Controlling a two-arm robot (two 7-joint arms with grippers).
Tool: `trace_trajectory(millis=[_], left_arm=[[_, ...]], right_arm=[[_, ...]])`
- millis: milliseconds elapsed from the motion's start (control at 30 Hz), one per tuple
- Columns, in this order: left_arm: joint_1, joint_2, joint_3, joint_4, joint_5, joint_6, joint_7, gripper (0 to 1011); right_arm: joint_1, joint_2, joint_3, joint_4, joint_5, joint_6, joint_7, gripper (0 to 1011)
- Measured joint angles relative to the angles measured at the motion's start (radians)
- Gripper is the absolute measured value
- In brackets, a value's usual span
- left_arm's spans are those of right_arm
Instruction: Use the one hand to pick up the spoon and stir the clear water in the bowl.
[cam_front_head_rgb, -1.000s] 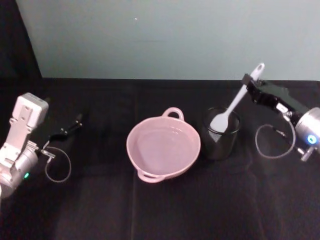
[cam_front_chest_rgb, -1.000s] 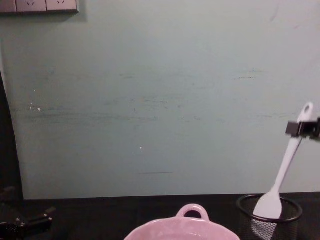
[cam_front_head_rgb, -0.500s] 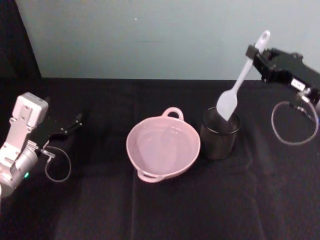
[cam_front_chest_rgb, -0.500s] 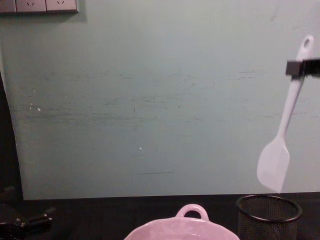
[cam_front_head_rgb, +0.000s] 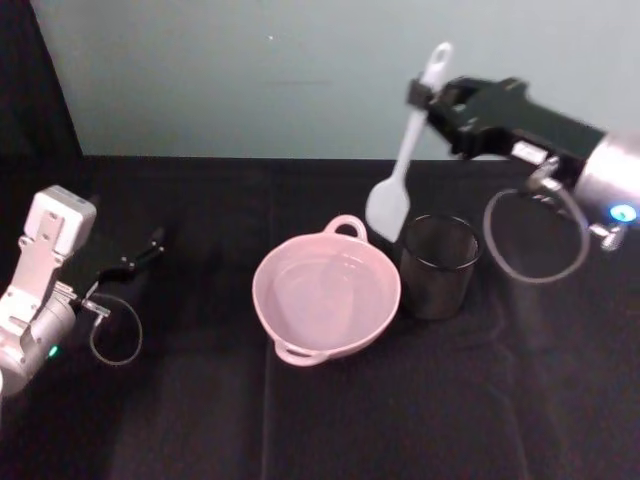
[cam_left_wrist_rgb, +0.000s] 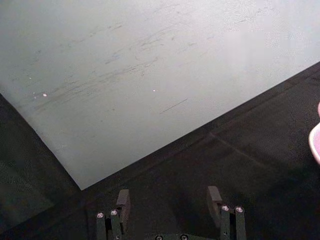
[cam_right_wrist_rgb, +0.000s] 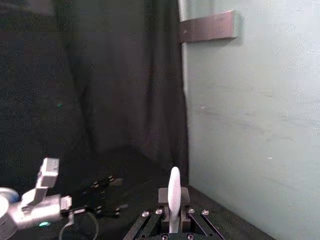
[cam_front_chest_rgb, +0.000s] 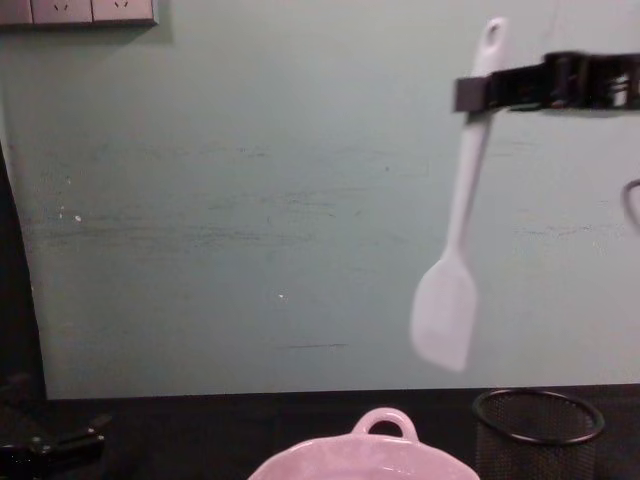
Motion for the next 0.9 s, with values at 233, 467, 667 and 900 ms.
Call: trace_trajectory(millis=[233,467,667,900], left_arm=[[0.0,0.0,0.0,0.0,0.0,0.0,0.0,1011],[0.0,0.0,0.0,0.0,0.0,0.0,0.0,1011],[0.0,0.0,0.0,0.0,0.0,0.0,0.0,1011],[0.0,0.0,0.0,0.0,0.0,0.0,0.0,1011]], right_arm=[[0.045,-0.068,-0.095,0.095,-0.06,-0.032,0.027,119],[0.055,-0.119,-0.15,0.194,-0.131,-0.084,0.05,119],[0.056,-0.143,-0.17,0.257,-0.178,-0.109,0.058,119],[0.032,-0.16,-0.182,0.273,-0.193,-0.109,0.087,120]])
